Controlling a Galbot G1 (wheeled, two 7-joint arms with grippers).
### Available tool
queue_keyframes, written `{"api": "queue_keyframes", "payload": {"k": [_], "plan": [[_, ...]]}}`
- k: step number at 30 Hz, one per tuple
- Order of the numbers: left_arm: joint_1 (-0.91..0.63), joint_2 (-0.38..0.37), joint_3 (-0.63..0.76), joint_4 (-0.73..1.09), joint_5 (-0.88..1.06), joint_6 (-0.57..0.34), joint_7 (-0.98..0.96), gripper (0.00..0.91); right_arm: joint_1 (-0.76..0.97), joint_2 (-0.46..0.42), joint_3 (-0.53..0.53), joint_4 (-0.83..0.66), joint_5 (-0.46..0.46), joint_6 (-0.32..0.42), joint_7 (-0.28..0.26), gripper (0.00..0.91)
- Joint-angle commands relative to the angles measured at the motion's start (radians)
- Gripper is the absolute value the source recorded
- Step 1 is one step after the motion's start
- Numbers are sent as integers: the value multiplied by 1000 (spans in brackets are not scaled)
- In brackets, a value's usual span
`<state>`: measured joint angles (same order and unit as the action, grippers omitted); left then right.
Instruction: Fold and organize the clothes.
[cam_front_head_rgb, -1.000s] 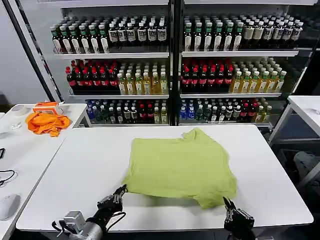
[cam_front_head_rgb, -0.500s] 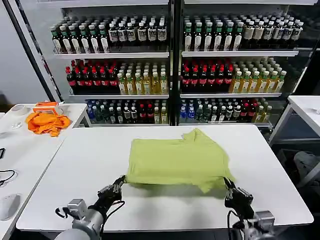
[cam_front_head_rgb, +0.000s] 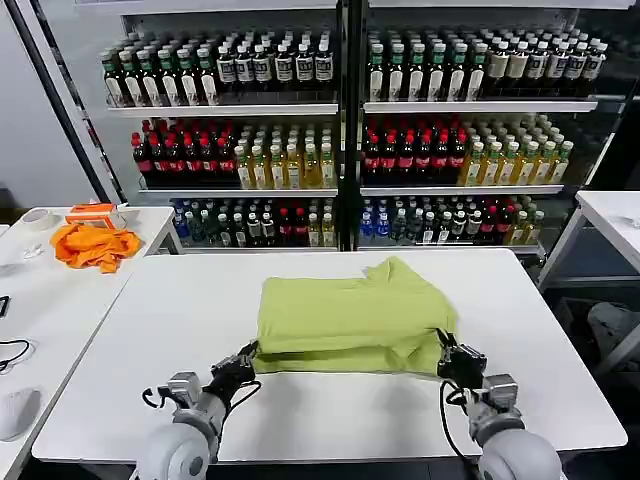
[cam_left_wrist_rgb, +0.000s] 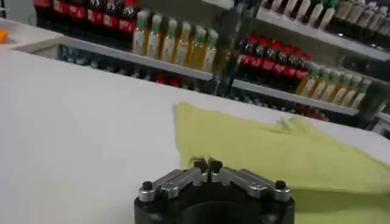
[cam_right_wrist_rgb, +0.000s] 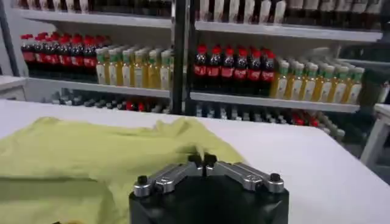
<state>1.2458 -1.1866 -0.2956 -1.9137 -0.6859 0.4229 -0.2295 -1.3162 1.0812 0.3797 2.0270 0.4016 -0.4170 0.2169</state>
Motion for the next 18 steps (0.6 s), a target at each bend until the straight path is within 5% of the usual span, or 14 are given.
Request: {"api": "queue_keyframes", "payload": {"k": [1,18], "plan": [[-67,-2,33,81,9,-4,1,907,87,16,-65,-108,-46,-18,-7,907],[59,-33,-17,-14,40,-22,-5,907,-71,25,44,19,-85,6,9,907]]}}
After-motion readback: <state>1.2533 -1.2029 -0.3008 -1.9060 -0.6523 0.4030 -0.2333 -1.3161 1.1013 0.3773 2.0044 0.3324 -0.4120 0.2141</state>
